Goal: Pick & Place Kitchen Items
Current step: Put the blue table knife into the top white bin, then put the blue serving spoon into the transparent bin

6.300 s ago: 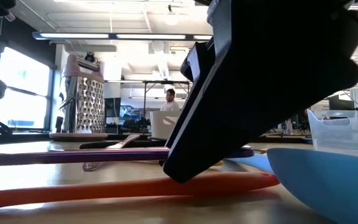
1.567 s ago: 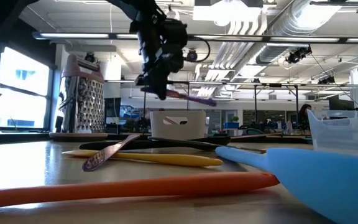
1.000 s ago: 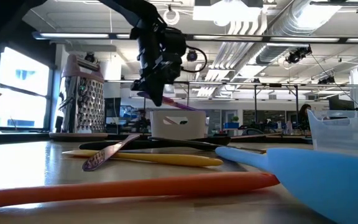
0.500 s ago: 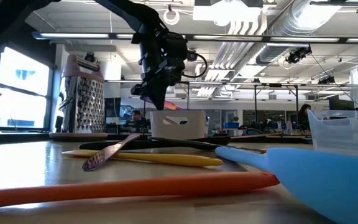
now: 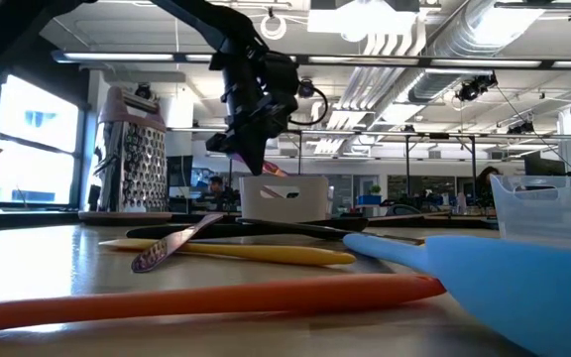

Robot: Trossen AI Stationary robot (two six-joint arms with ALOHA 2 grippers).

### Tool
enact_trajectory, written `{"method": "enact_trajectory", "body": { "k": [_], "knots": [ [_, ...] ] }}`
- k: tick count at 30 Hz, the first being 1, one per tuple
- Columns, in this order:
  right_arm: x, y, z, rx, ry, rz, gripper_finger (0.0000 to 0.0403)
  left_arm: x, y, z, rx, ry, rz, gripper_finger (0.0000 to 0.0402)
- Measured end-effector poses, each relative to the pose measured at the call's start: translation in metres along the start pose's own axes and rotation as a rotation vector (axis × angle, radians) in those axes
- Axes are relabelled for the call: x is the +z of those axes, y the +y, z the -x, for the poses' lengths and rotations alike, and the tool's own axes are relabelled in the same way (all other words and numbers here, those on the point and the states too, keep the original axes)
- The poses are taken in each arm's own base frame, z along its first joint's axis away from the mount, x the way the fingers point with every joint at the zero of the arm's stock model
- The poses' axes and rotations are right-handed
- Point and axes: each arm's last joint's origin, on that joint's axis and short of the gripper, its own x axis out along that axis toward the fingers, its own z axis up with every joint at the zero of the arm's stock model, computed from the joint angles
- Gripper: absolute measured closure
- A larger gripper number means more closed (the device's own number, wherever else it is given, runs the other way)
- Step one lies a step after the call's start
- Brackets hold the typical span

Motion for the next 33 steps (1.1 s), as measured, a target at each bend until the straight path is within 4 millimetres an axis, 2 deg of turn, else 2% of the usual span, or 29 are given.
{"method": "enact_trajectory", "body": {
  "k": [15,25,30,33],
  "knots": [
    [-0.003,-0.001,0.000,0.029,0.036,-0.029,0.0282,0.002,-0.001,0.000,-0.009,-0.018,-0.007,0.0397],
    [-0.012,0.001,-0.003,0.023,0.045,-0.041,0.0282,0.004,0.000,0.000,0.017,-0.045,-0.039,0.0332],
    [-0.012,0.001,-0.003,0.028,0.052,-0.042,0.0282,0.007,-0.004,0.002,-0.046,-0.067,-0.053,0.0302],
    [-0.012,0.001,-0.003,0.034,0.059,-0.034,0.0282,0.009,-0.011,0.014,-0.128,-0.055,-0.080,0.0295]
  ]
}}
